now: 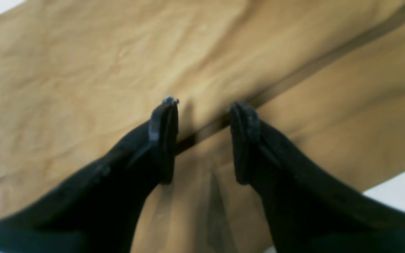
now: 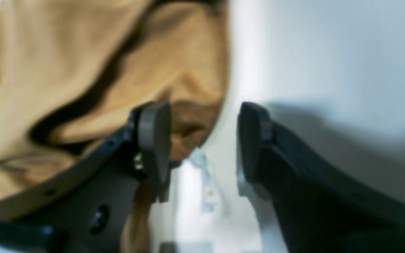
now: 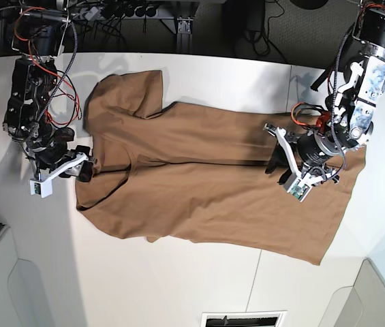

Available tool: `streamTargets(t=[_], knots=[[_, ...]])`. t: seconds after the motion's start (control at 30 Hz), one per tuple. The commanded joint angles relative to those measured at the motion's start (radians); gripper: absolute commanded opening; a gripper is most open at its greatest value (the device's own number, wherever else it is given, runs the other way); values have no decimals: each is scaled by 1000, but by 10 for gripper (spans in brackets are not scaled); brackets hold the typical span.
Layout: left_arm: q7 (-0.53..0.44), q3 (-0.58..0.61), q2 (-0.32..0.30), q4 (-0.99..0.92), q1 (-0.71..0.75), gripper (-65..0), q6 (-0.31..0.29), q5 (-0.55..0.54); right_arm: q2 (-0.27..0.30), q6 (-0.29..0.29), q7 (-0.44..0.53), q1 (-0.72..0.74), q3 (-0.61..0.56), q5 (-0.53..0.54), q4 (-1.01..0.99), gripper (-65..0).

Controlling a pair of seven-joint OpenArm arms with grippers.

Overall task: Layout the t-shirt on the table in an organized manner, then fold the t-shirt properly
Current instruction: 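Release the shirt and move both grippers to new edge points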

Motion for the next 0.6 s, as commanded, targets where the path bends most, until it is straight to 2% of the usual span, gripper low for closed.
streamTargets(t=[0.0, 0.03, 0.13, 0.17, 0.33, 0.57], knots=[[-22, -8, -7, 2, -16, -374, 2, 4, -5, 29, -6, 15, 1, 21, 11, -348], [-33, -8, -5, -11, -16, -374, 2, 16, -15, 39, -7, 15, 1, 22, 11, -387], [-59, -9, -10, -62, -17, -374, 2, 70, -32, 37, -6, 16, 1, 23, 11, -611], [-65, -9, -10, -82, -17, -374, 3, 95, -31, 37, -6, 16, 1, 21, 11, -650], [-95, -9, -21, -181, -22, -374, 64, 150, 2, 38, 0, 16, 28, 9, 35, -650], [-101, -9, -62, -188, -23, -375, 89, 150, 90, 38, -4, 18, 130, 6, 159, -650]])
